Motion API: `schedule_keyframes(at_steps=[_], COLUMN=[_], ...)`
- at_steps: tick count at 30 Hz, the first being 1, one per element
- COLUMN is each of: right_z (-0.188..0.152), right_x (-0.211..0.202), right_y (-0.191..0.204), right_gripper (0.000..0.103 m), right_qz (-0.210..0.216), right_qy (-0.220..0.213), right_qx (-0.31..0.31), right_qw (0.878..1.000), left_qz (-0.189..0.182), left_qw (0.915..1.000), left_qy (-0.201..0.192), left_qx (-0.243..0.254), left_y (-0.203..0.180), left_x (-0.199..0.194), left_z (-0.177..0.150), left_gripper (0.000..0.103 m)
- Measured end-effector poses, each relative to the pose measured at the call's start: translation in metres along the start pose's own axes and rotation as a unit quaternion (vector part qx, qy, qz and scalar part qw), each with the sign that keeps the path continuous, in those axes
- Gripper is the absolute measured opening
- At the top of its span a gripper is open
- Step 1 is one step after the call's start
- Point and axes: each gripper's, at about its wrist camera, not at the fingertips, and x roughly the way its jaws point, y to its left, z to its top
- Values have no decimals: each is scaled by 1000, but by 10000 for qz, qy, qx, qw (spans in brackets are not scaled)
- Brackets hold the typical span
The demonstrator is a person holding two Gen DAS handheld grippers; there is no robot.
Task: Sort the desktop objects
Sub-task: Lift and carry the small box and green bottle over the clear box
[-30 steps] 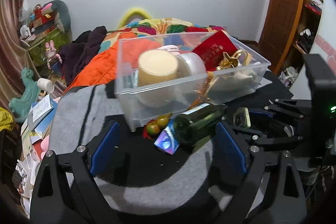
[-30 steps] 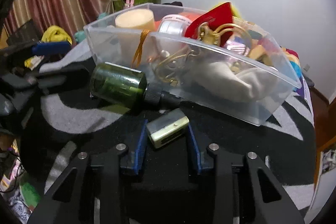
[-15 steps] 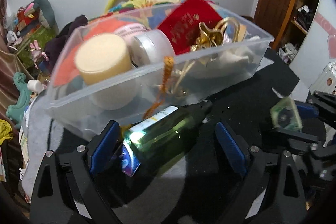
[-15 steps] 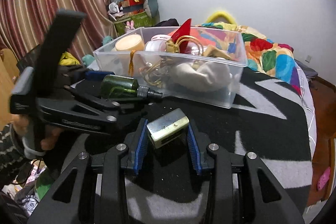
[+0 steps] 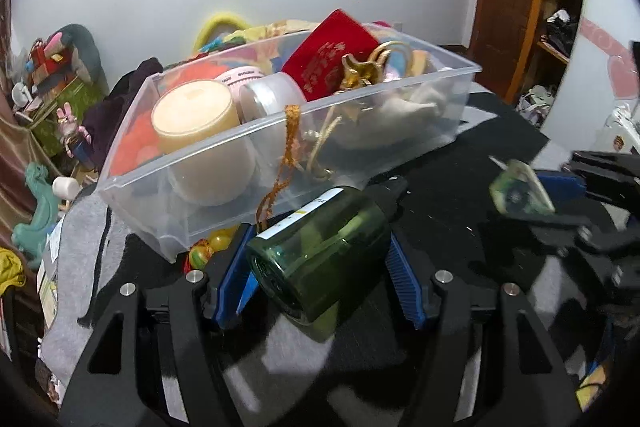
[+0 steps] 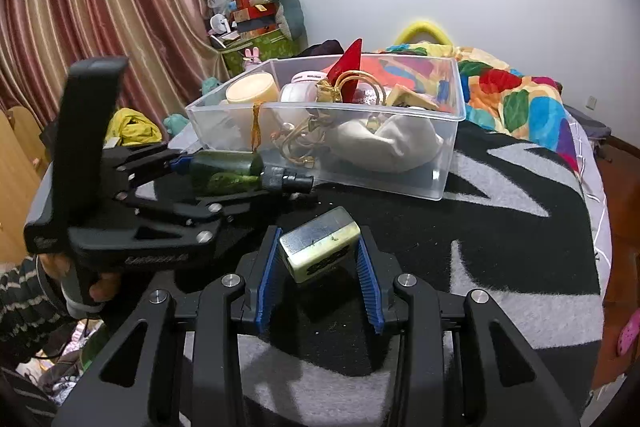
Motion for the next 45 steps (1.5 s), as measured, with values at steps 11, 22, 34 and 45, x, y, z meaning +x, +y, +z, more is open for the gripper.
schedule_keyframes(at_steps=[11,22,34,45], right_z=[12,38,64,86], right_x=[-5,-2,10,11], right_y=[6,22,27,6], right_gripper=[33,33,33,33], right_qz=[274,402,116,-655], right_qy=[-281,-557,-732,-905], right_qx=[103,49,165,213], right_qw=[9992,9976,9971,9935], left_qz=[-134,-68,129,-8], left_qw=[9988,9951,9929,9874], left_qy=[-324,-746,-840,-822], left_qx=[-343,-646,-828,-1352], left_y=[23,53,92,133], left_x=[-40,-61,-58,-34], left_z=[5,19,30,63], left_gripper=[64,64,64,64])
